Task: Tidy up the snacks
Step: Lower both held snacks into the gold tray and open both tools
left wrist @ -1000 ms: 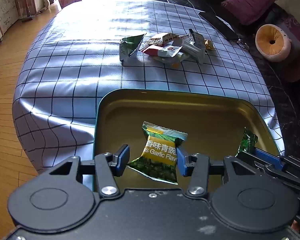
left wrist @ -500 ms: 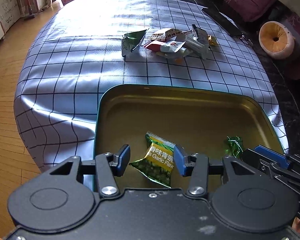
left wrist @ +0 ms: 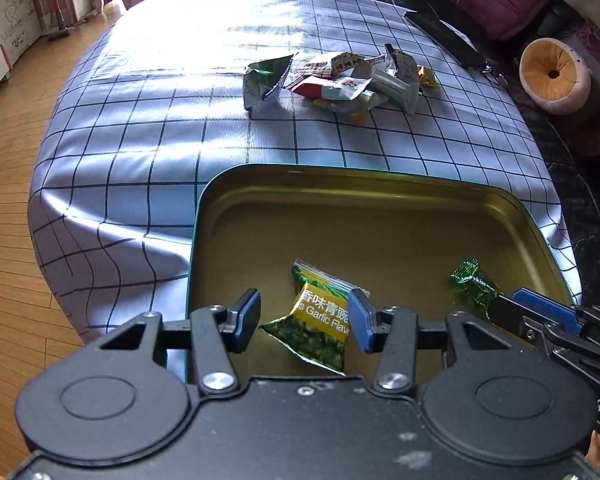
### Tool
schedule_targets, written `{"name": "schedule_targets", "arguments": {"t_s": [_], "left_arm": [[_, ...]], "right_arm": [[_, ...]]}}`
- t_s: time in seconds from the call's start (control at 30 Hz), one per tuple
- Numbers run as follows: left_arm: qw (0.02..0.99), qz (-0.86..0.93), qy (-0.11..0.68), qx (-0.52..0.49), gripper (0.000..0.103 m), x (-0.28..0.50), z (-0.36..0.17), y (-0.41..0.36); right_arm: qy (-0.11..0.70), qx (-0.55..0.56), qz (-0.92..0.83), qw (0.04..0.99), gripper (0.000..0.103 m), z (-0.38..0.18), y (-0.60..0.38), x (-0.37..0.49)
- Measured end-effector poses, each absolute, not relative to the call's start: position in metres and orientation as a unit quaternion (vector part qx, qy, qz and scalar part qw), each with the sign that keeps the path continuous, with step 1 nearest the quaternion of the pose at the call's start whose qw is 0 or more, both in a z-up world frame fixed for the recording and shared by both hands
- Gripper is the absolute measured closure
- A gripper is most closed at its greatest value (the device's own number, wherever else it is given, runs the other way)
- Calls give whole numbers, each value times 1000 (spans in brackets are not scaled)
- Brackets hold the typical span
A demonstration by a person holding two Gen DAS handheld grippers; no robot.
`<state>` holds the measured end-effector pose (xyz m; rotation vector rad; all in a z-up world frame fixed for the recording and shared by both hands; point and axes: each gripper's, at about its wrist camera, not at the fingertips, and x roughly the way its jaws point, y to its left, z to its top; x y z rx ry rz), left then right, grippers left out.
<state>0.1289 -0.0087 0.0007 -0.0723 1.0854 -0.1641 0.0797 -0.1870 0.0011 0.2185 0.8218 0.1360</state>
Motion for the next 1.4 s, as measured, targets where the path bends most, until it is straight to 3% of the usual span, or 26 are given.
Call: {"name": "schedule_targets", "arguments": {"t_s": [1.4], "left_arm": [[856, -75, 512, -16, 53, 129, 1, -14]], "right_arm": [[415, 111, 75, 900, 66, -3, -186, 83]]}}
